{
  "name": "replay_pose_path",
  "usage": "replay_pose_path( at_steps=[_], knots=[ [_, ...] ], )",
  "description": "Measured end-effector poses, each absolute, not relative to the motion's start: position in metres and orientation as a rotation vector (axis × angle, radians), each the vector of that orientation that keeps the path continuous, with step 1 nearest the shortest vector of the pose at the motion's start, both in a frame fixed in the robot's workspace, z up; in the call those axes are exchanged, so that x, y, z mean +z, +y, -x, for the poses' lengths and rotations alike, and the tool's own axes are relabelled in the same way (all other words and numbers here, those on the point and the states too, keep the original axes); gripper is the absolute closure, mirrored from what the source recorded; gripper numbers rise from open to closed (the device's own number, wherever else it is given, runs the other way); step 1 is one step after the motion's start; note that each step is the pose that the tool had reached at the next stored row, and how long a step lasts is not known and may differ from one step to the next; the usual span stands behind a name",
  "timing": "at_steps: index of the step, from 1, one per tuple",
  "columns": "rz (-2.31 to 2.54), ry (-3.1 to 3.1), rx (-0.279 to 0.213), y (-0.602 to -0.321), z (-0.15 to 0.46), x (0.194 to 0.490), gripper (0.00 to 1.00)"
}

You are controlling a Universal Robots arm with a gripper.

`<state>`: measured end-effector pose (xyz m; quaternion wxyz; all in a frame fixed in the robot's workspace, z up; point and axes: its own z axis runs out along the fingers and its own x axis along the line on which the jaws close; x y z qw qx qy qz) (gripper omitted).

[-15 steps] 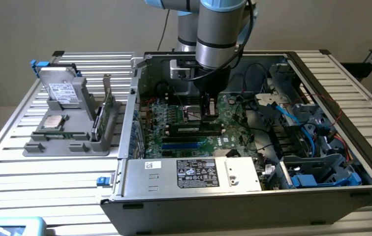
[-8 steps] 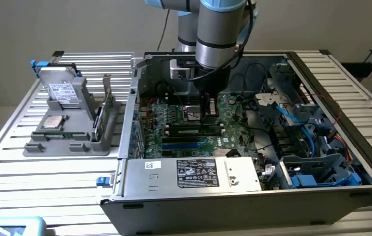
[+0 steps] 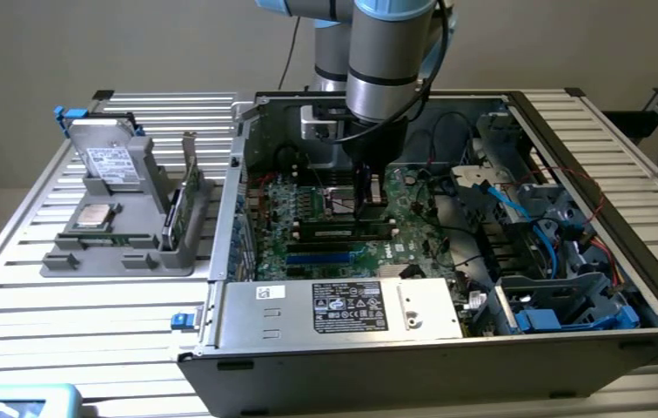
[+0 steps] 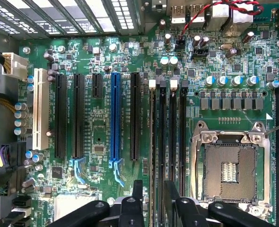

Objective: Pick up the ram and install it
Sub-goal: 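Insert the ram into the slot, then press down the ram until it locks into place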

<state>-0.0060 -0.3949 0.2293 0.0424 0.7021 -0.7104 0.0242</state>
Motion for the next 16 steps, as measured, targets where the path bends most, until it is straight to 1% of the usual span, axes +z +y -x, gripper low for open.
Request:
replay_pose_path(
  at_steps=[16],
  knots=[
    [-2.148,-2.173,0.074,-0.3950,0.0060,0.2343,0.68]
  ],
)
